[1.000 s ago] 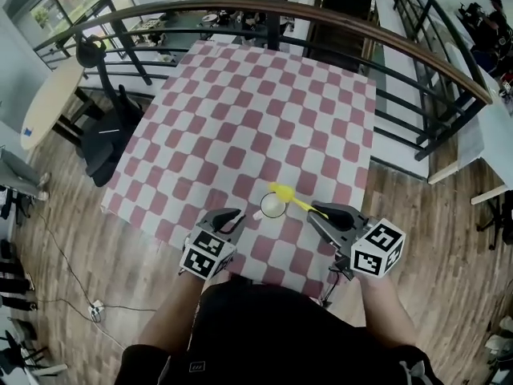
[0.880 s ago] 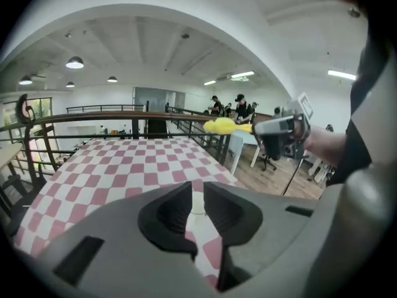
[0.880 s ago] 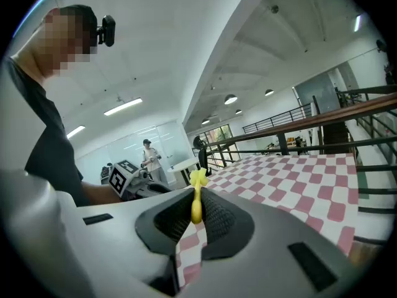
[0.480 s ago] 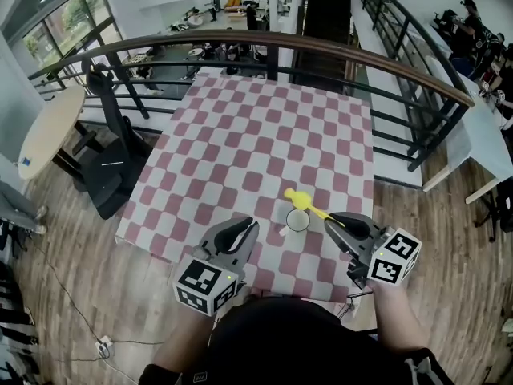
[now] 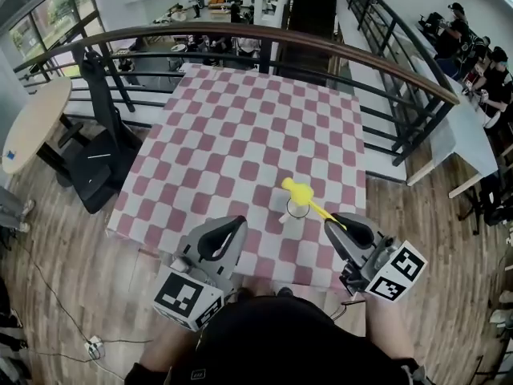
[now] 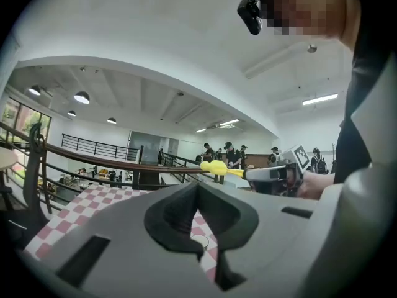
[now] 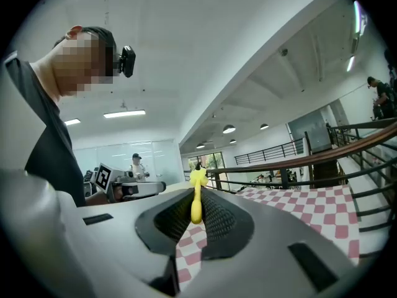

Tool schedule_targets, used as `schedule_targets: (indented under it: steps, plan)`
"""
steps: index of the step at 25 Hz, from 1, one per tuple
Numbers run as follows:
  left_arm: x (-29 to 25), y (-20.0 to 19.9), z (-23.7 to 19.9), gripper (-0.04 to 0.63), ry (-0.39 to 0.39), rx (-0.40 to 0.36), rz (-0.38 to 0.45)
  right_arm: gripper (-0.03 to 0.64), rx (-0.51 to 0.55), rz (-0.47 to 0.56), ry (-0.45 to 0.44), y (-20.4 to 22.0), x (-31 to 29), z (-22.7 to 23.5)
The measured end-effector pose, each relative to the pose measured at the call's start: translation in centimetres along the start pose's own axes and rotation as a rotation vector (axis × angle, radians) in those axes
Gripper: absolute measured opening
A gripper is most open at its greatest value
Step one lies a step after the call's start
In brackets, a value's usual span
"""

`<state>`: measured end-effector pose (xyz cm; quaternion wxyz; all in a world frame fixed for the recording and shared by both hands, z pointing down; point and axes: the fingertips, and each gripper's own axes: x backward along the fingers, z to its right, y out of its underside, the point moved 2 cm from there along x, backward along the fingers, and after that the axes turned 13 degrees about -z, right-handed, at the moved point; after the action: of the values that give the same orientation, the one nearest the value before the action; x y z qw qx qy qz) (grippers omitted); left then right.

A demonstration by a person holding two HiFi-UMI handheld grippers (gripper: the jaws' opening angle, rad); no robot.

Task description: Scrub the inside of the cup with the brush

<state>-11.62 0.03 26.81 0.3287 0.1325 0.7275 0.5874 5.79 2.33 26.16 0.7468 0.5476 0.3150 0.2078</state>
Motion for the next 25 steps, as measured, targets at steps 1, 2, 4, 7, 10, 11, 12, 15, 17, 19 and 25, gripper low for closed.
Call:
schedule_targets:
  steps: [1,2,4,7,10,11,12,15,17,19,25]
  plan:
    - [0.7,0.2,0.2,0.008,-0.006,-0.011,0.002,0.042,0.007,0.011,0.005,0.0,0.1,-0.6]
    - [1.3,0.3,0.3,0.008,-0.013,-0.02,0.004,0.042,0.013,0.022,0.01,-0.1,0.4,-0.9]
    - [1.8,0.2,0.4,0.006,-0.023,-0.015,0.008,0.042,0.023,0.035,0.021,-0.3,1.2,-1.1]
    - [1.7,-0.5,0.9,0.006,-0.034,-0.006,0.02,0.042,0.041,0.041,0.032,-0.7,2.9,-0.9]
    - [1.6,-1.2,1.9,0.006,-0.054,-0.012,0.033,0.041,0.058,0.041,0.034,-1.0,4.5,-0.9]
    - [1.6,-1.4,2.2,0.006,-0.06,-0.016,0.035,0.042,0.067,0.042,0.035,-1.1,4.9,-0.9]
    - [1.6,-1.5,2.5,0.006,-0.068,-0.021,0.037,0.042,0.075,0.045,0.037,-1.2,5.3,-0.9]
    - [1.3,-1.3,3.1,0.006,-0.075,-0.016,0.035,0.042,0.082,0.049,0.037,-1.1,6.0,-0.8]
    - [1.0,-1.3,3.5,0.006,-0.069,-0.006,0.032,0.042,0.08,0.046,0.034,-0.8,6.3,-0.6]
    - [0.8,-1.2,3.8,0.006,-0.071,-0.009,0.026,0.042,0.078,0.046,0.031,-0.6,6.5,-0.5]
    - [1.0,-1.5,3.8,0.006,-0.091,-0.015,0.026,0.041,0.083,0.051,0.021,-0.8,6.8,-0.4]
